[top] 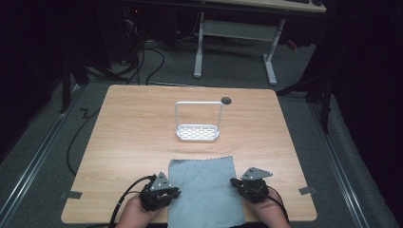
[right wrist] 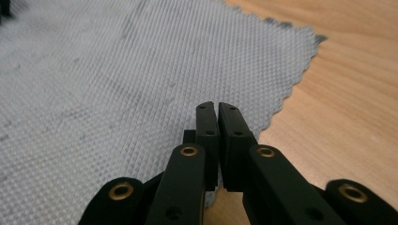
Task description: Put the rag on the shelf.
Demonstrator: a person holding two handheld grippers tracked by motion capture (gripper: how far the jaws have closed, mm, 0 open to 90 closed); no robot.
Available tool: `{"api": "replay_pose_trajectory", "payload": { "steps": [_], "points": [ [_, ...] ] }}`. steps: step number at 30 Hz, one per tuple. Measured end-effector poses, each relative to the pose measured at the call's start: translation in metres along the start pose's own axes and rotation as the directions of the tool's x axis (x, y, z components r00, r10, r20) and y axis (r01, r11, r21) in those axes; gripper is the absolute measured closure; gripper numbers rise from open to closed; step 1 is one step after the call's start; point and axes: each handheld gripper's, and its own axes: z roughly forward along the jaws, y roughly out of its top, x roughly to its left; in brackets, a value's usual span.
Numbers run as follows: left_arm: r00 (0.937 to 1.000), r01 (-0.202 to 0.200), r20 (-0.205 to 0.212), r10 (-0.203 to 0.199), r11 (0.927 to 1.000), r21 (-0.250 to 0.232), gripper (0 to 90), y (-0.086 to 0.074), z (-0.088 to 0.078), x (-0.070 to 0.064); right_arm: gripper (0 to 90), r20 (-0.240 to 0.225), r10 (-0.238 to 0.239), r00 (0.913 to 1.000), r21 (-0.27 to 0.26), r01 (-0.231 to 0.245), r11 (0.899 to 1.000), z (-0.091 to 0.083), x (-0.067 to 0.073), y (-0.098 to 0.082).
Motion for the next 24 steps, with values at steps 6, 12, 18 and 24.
{"api": "replay_pose_trajectory", "payload": {
  "steps": [6,12,18,24],
  "points": [
    [0.999,0.029,-0.033,-0.03,0.9991,-0.03,73.7,0.0,-0.004,0.011,80.0,-0.005,0.072,0.9974,-0.068,-0.073,0.995,-0.007,-0.014,0.001],
    [0.9884,0.102,-0.101,-0.113,0.989,-0.106,67.2,0.004,-0.011,0.03,77.7,-0.008,0.119,0.9929,-0.089,-0.119,0.989,-0.008,-0.024,-0.001],
    [0.9728,0.166,-0.141,-0.184,0.9777,-0.129,67.1,0.01,-0.012,0.05,77.6,-0.016,0.136,0.9905,-0.096,-0.137,0.986,-0.007,-0.027,0.0],
    [0.9634,0.166,-0.192,-0.187,0.979,-0.119,64.3,0.013,-0.008,0.061,78.1,-0.018,0.131,0.9913,-0.102,-0.132,0.986,-0.008,-0.028,0.001]
  ]
}}
